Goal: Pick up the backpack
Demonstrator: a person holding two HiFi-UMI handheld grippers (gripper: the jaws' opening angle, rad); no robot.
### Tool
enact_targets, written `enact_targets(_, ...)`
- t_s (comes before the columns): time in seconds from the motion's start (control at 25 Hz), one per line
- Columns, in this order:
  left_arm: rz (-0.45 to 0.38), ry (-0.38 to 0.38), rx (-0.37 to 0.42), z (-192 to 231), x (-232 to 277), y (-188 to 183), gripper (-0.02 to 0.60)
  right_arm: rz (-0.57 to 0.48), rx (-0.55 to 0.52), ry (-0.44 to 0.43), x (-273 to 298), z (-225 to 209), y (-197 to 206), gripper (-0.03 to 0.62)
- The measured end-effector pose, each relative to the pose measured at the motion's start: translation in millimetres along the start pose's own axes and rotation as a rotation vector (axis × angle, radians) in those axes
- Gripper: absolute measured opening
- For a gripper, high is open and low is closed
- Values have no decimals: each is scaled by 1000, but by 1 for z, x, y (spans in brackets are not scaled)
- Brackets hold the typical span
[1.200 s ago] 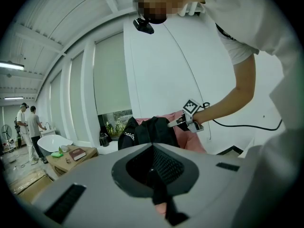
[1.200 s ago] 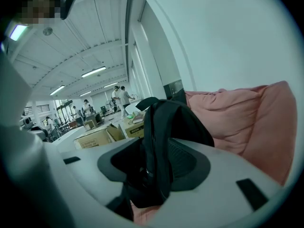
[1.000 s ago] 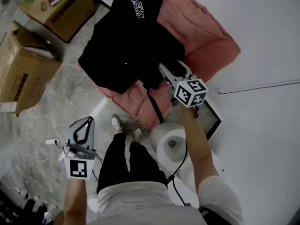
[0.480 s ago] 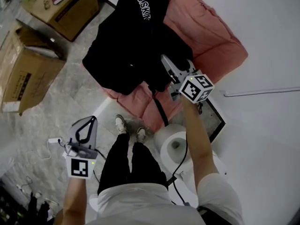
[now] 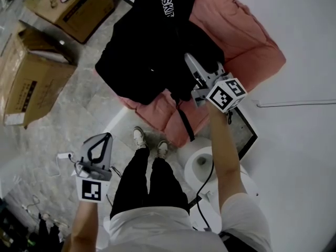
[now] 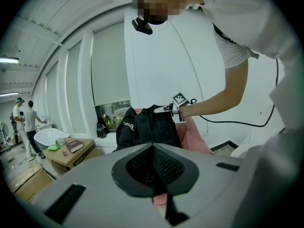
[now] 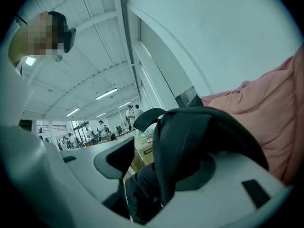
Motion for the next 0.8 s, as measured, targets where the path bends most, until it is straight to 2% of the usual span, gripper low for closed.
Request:
enact_targets(0.12,8,7,12,1,-1,1,15,-15,7,-15,3,0,-1,261)
enact_targets(0.28,13,8,18,3,-3,4,15,-72,98,-80,7,5,-9,262)
enact_targets(0.36,26,6,17,3,-5,7,15,-90,107,-99,10,6,-13,262)
enact_targets(0.56,19,6,19,0,-4,7,15,-110,73,-98,14,3,-15,262)
enact_targets(0.72,44,-8,14,4,-7,8,17,-71,-49,-35,16,-6,-11,285)
enact_targets(0.8,37,-21,-4,5,-8,6,15,-91,-26,-13,12,-15,-9,285)
Point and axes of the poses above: the fingertips, and each gripper's own axes: x forward along the fingers, z to its left, y out of its underside, the point moved 5 cm from there along -x, backward along the fingers, and after that the axes turned 1 degree about -z, right-handed, at the moved point
